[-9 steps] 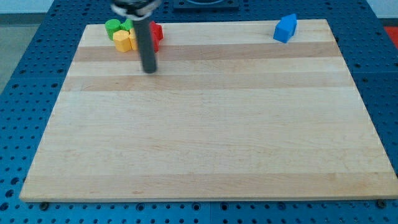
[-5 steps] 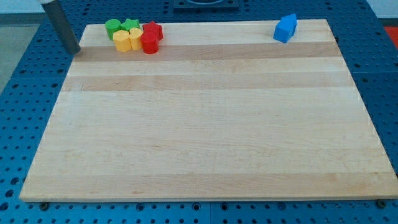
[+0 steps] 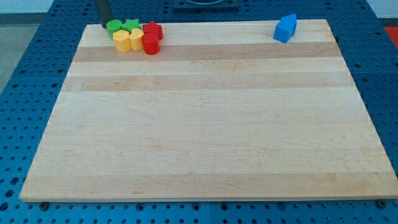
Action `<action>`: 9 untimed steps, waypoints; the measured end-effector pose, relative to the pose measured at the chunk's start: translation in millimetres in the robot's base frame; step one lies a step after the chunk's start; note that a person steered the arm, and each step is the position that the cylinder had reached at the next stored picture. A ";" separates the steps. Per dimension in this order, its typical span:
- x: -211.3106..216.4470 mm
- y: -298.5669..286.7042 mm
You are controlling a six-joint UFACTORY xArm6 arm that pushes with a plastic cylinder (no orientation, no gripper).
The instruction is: Move the red star and red circle towards down
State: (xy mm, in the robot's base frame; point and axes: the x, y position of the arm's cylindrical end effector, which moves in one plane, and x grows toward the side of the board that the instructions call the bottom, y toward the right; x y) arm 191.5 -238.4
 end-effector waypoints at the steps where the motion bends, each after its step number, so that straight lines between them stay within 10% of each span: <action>1: -0.3 8.6; 9: 18.0 73.8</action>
State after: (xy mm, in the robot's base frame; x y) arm 209.5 -164.6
